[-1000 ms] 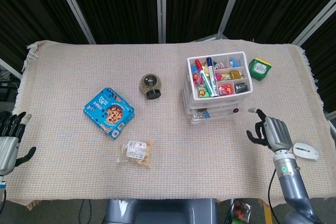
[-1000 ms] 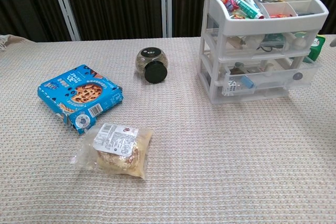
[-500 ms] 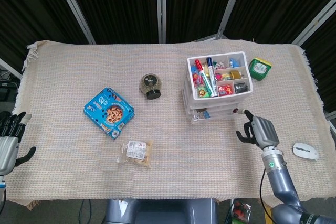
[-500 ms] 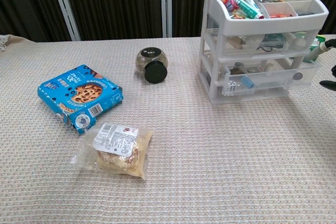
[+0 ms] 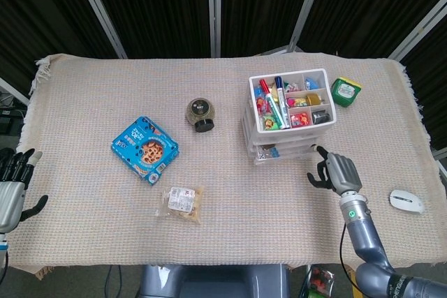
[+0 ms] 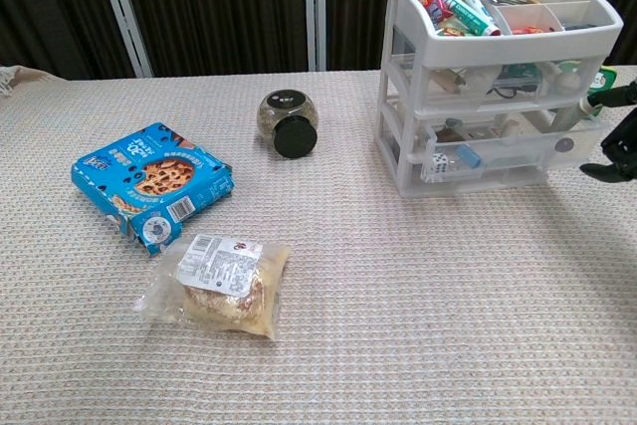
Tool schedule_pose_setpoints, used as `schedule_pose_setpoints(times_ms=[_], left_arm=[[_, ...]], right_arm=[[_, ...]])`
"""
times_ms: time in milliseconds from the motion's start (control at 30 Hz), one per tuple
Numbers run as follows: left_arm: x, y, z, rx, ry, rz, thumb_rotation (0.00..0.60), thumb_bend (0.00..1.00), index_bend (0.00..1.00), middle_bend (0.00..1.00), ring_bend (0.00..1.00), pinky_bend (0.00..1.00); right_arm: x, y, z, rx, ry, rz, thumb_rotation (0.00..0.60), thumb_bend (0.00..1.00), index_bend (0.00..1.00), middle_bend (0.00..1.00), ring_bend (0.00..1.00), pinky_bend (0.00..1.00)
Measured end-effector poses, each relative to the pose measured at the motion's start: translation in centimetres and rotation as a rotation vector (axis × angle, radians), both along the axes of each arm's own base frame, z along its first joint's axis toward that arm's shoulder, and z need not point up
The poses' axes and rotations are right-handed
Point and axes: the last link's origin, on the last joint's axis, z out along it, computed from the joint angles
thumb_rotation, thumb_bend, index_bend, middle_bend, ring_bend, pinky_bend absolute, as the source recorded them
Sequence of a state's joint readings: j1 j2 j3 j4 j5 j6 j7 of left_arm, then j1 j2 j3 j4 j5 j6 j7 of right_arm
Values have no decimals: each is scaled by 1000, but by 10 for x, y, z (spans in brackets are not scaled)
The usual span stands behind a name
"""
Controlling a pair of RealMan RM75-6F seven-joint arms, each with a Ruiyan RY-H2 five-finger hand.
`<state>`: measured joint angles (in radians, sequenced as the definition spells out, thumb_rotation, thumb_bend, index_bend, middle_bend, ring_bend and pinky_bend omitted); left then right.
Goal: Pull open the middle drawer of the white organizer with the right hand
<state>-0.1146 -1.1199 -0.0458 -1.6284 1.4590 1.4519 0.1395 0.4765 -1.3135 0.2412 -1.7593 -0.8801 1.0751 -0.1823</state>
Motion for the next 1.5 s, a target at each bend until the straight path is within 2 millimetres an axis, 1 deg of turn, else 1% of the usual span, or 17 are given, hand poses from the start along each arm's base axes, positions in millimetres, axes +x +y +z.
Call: schedule_pose_setpoints(times_ms=[300,533,900,1167,1500], left_arm=[[0,0,0,0,0,0,600,318,0,0,0,0],[0,0,0,-1,-1,0,600,318,0,0,0,0],[0,0,0,0,1,0,600,318,0,0,0,0],[0,0,0,1,1,0,600,318,0,0,0,0],[0,0,0,2,2,1,600,318,0,0,0,0]], right_arm=[[4,-4,-12,12,-9,-1,600,303,333,840,859,601],[5,-5,-18,17,-8,-6,600,304,395,840,859,601],[5,2,-12,10,-13,-11,600,306,447,840,859,601],[5,17,-5,26,-7,-5,600,307,454,840,859,601],[3,30,1,59,5,-11,600,309,467,840,859,601]])
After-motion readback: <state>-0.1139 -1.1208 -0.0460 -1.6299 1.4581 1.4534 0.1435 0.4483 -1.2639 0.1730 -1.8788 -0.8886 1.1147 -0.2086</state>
